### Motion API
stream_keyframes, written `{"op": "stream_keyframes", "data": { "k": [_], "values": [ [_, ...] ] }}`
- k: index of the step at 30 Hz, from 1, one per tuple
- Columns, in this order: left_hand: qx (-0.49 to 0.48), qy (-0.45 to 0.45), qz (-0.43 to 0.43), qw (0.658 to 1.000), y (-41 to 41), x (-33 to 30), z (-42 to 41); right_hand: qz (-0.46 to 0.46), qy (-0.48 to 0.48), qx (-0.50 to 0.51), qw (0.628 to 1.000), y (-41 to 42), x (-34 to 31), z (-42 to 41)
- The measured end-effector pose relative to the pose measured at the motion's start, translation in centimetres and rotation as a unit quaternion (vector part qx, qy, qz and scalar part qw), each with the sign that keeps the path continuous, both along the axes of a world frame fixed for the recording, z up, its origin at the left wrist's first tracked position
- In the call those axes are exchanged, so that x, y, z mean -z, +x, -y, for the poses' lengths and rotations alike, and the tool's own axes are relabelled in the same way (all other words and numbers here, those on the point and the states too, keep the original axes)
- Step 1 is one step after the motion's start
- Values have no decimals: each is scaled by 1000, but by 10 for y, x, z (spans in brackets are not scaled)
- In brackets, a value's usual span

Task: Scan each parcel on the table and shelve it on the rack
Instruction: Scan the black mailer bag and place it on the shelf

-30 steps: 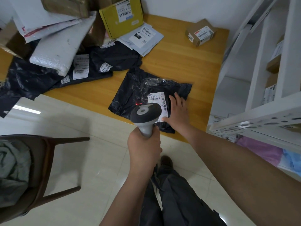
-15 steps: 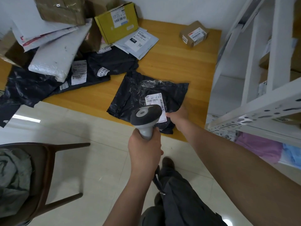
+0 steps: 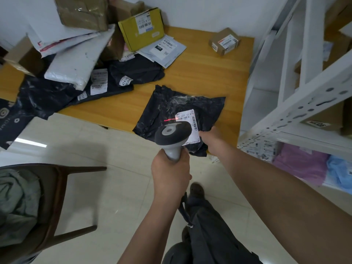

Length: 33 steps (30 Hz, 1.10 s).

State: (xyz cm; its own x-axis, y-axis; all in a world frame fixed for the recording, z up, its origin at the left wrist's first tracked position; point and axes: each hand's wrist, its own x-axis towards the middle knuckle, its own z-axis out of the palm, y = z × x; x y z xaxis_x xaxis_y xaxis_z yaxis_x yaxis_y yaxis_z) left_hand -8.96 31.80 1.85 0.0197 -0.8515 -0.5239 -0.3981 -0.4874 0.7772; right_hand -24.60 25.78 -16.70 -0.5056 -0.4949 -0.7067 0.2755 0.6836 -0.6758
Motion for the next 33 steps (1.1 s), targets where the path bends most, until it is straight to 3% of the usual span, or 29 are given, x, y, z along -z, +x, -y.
{"op": "stream_keyframes", "data": {
  "k": [14, 23, 26, 29, 33],
  "values": [
    [21, -22, -33, 999, 20, -12, -73, -12, -22, 2, 1000, 10, -6, -70],
    [184, -50, -66, 979, -8, -17, -157, -49, 14, -44, 998, -30, -14, -234],
    [239, -33, -97, 966, -34, -21, -186, -27, 60, 34, 997, -58, -12, -309],
    [274, -17, -128, 953, -59, -25, -213, -12, 77, 177, 981, -83, -18, -378],
    [313, -15, -150, 938, -90, -27, -244, -66, 90, 310, 944, -112, -28, -444]
  ]
}}
